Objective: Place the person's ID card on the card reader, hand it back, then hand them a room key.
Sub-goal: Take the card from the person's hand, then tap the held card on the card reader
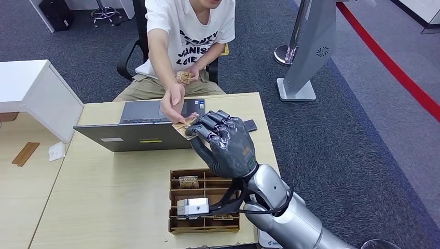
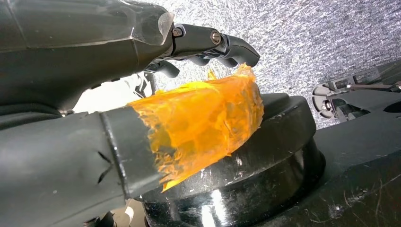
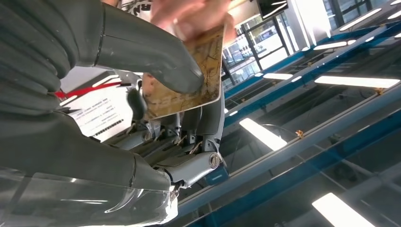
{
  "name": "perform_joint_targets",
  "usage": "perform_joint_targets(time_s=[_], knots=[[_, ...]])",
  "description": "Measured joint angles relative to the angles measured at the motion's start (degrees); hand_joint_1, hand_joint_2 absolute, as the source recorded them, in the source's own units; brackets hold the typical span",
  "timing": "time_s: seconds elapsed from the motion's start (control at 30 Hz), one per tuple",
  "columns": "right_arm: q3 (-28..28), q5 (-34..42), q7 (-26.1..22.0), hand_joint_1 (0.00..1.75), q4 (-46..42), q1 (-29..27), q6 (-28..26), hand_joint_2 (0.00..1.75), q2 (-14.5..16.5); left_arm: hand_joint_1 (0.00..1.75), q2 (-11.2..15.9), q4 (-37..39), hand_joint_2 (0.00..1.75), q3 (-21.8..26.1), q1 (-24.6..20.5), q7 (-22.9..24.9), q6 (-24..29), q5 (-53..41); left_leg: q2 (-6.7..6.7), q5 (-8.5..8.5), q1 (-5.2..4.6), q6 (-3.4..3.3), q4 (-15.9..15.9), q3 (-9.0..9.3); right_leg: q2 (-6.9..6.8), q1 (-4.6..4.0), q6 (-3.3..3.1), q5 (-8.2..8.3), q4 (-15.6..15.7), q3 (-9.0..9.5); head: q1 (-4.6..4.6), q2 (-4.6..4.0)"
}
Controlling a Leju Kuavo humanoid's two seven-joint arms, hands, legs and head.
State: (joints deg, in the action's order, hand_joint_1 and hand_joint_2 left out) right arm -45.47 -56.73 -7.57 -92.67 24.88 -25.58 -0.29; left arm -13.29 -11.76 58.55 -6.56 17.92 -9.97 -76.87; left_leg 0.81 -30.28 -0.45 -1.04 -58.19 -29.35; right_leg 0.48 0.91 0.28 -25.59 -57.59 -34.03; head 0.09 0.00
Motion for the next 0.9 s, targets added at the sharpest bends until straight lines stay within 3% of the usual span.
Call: perform_joint_targets(time_s=[0.67, 0.9], knots=[[0.05, 1.04, 0.33, 1.75, 1.74, -0.64, -0.02, 1.75, 0.06, 0.00, 0.02, 0.00, 0.00, 0.00, 0.01, -0.02, 0.10, 0.33, 0.00, 0.00, 0.00, 0.00, 0.00, 0.00, 0.00, 0.00, 0.00, 0.00, 0.00, -0.01, -0.01, 0.00], [2.17, 11.68, -1.44, 1.75, 0.03, -3.68, -0.02, 1.75, 0.80, 0.00, 0.01, 0.00, 0.00, 0.04, 0.21, -0.56, 0.52, 1.32, 0.00, 0.00, 0.00, 0.00, 0.00, -0.01, 0.00, 0.00, 0.00, 0.00, 0.00, -0.03, -0.01, 0.00]])
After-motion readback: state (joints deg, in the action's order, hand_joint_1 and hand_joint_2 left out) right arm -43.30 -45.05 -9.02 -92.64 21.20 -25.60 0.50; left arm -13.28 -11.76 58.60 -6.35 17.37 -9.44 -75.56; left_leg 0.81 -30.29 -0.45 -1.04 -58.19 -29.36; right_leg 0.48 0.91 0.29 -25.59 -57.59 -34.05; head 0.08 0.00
